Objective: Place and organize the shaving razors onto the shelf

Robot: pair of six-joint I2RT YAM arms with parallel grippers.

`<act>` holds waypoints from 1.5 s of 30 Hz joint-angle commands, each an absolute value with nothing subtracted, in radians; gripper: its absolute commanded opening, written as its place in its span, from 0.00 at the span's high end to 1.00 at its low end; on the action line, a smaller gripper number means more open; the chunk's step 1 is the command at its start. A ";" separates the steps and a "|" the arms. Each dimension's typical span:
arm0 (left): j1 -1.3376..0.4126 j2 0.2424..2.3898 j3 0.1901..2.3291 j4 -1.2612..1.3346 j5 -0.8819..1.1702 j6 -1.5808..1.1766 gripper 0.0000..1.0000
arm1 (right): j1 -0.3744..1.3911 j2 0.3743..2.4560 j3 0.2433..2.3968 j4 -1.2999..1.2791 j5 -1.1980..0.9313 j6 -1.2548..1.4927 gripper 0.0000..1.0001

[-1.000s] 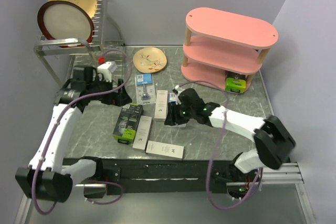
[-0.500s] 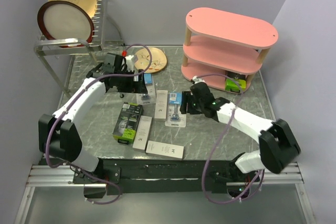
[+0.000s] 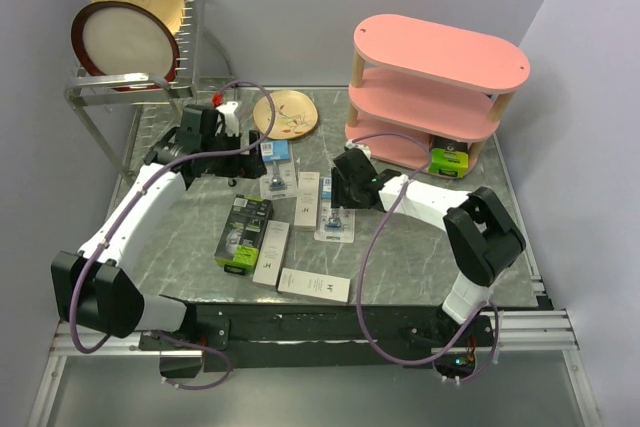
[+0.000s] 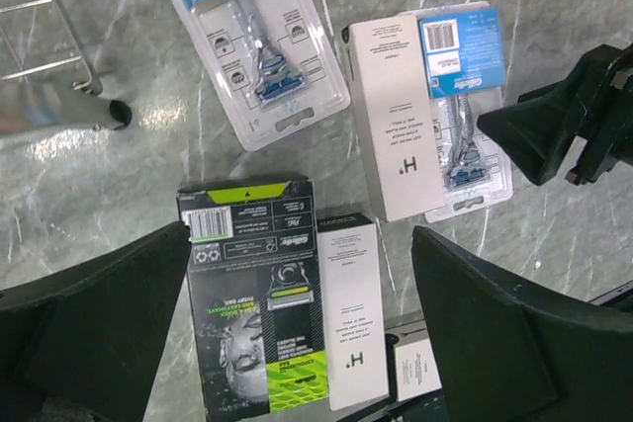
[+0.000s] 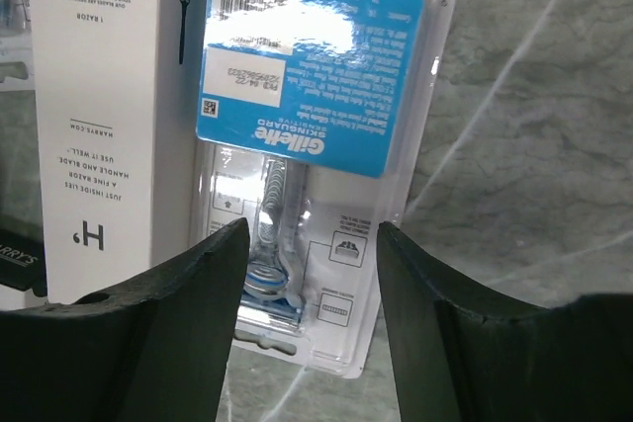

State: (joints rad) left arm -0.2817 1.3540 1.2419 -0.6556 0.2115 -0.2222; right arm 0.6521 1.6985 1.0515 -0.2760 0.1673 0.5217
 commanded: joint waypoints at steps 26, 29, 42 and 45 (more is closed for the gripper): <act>-0.288 1.377 1.216 -0.540 0.313 -0.229 0.03 | 0.568 1.359 1.147 -0.489 0.106 0.354 1.00; -0.339 1.413 1.233 -0.515 0.316 -0.227 0.03 | 0.516 1.290 1.155 -0.528 0.124 0.356 1.00; -0.451 1.523 1.261 -0.457 0.348 -0.258 0.04 | 0.230 1.269 1.232 -0.480 0.219 0.307 1.00; -0.471 1.525 1.247 -0.446 0.357 -0.262 0.04 | 0.212 1.282 1.256 -0.465 0.236 0.284 1.00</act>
State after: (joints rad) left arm -0.4469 1.5196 1.2346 -0.5041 0.3214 -0.2394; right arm 0.2359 1.2739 1.1782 -0.5346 0.1944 0.3302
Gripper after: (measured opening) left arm 0.961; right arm 0.202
